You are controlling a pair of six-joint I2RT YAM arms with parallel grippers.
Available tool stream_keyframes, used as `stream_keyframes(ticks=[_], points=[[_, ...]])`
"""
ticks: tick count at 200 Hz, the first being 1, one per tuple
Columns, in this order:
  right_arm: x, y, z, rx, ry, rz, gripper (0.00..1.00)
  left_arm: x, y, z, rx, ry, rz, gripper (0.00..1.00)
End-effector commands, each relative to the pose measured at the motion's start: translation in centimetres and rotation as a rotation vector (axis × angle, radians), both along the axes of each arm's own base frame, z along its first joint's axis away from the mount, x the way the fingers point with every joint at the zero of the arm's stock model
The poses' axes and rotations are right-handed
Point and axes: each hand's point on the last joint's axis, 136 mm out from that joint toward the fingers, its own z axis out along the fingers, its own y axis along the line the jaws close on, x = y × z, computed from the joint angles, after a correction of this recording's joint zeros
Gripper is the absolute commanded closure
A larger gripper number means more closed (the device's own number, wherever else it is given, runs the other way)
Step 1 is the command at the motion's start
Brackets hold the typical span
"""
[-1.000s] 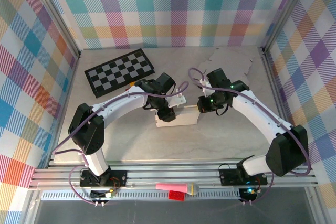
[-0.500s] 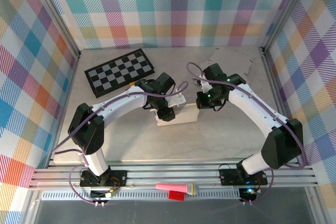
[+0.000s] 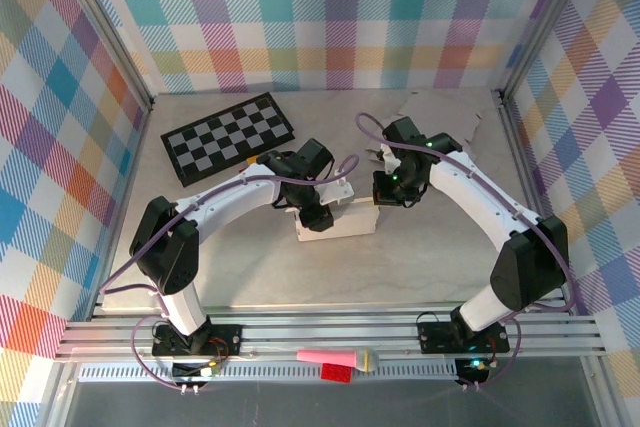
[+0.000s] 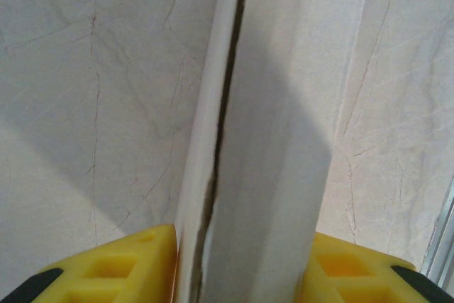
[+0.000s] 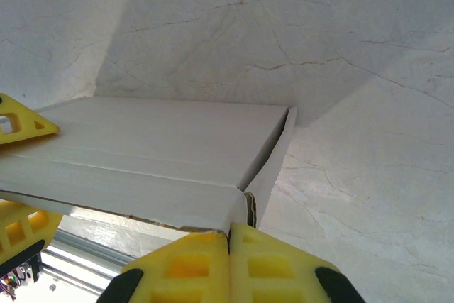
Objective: Fold the paper box
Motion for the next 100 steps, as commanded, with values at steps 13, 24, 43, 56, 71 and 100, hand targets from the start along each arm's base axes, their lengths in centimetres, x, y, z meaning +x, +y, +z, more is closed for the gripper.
stream_keyframes(ticks=[13,24,43,56,71,100], points=[[-0.9,-0.2,0.1,-0.013,0.004,0.037,1.0,1.3,-0.2,0.4,-0.024,-0.014,0.026,0.61],[-1.0,-0.3,-0.2,-0.015,-0.013,0.054,1.0,1.4,-0.2,0.5,-0.025,-0.016,0.028,0.61],[-1.1,-0.5,-0.7,-0.017,-0.035,0.084,1.0,1.4,-0.1,0.5,-0.027,-0.016,0.031,0.6],[-1.2,-0.6,-1.2,-0.022,-0.05,0.096,1.0,1.4,-0.1,0.5,-0.028,-0.017,0.036,0.58],[-1.3,-0.8,-1.6,-0.025,-0.071,0.107,1.0,1.5,-0.1,0.7,-0.033,-0.021,0.044,0.55],[-1.2,-0.8,-1.6,-0.017,-0.11,0.122,1.0,1.8,0.1,1.4,-0.053,-0.038,0.081,0.46]])
